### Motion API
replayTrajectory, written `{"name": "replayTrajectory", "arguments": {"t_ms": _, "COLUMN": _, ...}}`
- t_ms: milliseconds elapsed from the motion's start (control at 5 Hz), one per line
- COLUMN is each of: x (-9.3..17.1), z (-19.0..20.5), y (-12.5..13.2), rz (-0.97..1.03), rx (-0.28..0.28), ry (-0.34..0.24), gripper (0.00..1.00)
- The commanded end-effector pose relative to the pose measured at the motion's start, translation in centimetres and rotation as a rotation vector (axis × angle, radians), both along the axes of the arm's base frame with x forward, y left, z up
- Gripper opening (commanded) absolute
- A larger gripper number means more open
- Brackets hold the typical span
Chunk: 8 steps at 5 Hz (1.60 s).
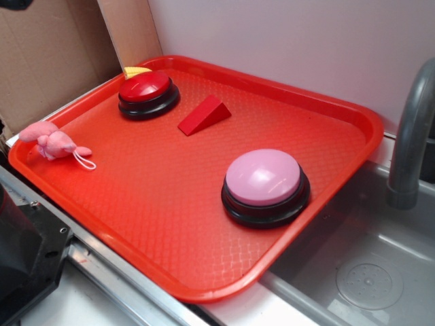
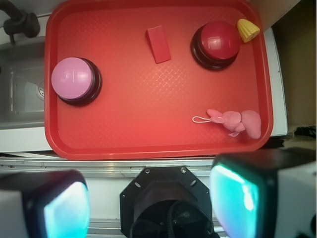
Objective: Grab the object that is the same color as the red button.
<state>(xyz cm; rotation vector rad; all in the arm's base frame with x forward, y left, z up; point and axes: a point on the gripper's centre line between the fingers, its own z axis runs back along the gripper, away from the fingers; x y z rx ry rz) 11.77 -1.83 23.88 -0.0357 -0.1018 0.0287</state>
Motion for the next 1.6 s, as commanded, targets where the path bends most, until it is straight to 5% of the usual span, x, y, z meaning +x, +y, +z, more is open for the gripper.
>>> {"name": "replayTrajectory", "arguments": {"t_ms": 0, "x": 0.0, "z": 0.0, "y": 0.0, "rz": 0.0, "rx": 0.0, "ry": 0.0, "gripper": 1.0}}
{"name": "replayTrajectory", "arguments": {"t_ms": 400, "x": 6.1, "z": -3.5, "y": 2.5, "rz": -0.114, "rx": 0.052, "ry": -0.019, "gripper": 1.0}}
{"name": "replayTrajectory", "arguments": {"t_ms": 600, "x": 9.9, "z": -6.1, "y": 2.7, "rz": -0.158, "rx": 0.007, "ry": -0.125, "gripper": 1.0}}
{"name": "replayTrajectory", "arguments": {"t_ms": 1000, "x": 15.1, "z": -10.7, "y": 3.2, "rz": -0.05, "rx": 0.09, "ry": -0.185, "gripper": 1.0}}
{"name": "replayTrajectory", "arguments": {"t_ms": 1200, "x": 17.5, "z": -12.9, "y": 3.0, "rz": -0.092, "rx": 0.056, "ry": -0.205, "gripper": 1.0}}
{"name": "replayTrajectory", "arguments": {"t_ms": 1400, "x": 19.0, "z": -14.6, "y": 3.5, "rz": -0.085, "rx": 0.13, "ry": -0.19, "gripper": 1.0}}
